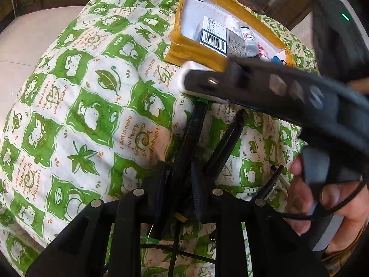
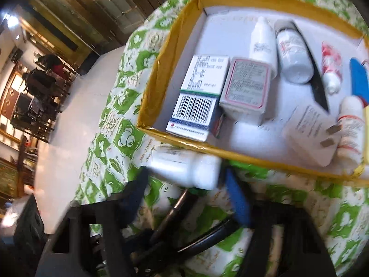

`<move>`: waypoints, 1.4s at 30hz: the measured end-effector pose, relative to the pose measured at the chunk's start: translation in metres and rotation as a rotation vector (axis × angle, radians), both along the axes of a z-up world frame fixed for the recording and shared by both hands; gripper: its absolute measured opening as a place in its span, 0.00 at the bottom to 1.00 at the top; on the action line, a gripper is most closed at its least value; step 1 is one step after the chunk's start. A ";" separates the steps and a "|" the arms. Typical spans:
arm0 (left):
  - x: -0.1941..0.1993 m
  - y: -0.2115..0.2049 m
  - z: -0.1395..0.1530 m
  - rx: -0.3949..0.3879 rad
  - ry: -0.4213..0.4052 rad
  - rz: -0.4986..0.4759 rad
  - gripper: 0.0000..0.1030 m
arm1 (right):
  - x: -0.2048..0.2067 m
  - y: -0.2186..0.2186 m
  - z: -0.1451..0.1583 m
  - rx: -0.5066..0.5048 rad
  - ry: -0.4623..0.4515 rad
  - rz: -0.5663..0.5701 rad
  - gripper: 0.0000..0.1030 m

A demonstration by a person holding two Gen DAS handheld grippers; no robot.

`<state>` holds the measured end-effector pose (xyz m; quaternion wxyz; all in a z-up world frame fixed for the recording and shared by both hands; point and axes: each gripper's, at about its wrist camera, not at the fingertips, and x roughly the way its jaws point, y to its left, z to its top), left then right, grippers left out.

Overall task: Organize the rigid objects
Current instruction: 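Grasp a green-capped black marker with left tool while right tool grasps the white pill bottle, then carry the marker and pill bottle toward the tray with both tools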

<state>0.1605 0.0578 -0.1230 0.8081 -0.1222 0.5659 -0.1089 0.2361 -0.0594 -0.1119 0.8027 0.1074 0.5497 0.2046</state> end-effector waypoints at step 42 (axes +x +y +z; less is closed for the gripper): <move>-0.018 -0.033 0.048 0.246 -0.298 -0.002 0.12 | -0.093 -0.145 0.027 0.049 -0.124 -0.159 0.54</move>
